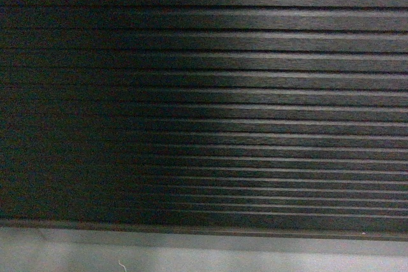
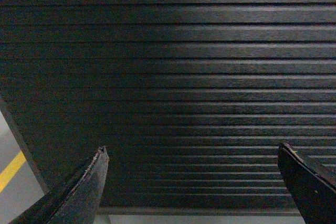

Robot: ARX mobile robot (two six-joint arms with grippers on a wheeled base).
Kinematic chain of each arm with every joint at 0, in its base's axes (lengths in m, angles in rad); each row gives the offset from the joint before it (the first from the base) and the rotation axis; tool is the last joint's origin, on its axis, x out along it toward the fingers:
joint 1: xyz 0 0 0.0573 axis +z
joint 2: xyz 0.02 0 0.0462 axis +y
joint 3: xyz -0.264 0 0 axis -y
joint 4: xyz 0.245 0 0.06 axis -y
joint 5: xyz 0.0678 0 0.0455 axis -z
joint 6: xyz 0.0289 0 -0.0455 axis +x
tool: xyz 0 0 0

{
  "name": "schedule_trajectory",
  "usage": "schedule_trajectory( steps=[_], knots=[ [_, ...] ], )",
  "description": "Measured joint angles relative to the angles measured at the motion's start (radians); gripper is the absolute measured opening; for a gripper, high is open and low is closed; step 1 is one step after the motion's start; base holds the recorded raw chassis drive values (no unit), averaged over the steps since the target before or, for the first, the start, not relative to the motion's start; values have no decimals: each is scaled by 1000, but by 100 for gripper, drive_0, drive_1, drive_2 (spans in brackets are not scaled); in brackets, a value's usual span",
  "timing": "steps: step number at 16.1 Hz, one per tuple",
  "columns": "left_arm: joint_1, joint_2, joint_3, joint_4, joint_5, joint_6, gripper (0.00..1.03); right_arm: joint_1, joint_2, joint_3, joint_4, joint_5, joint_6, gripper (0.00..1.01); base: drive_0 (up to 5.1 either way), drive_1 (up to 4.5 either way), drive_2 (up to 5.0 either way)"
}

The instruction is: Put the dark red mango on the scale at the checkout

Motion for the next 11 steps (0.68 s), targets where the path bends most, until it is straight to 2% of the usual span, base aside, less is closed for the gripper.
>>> schedule_trajectory(
  steps=[11],
  knots=[
    [0, 0, 0, 1, -2, 0, 98, 0, 0, 0, -2, -2, 0, 98, 0, 0, 0]
  ],
)
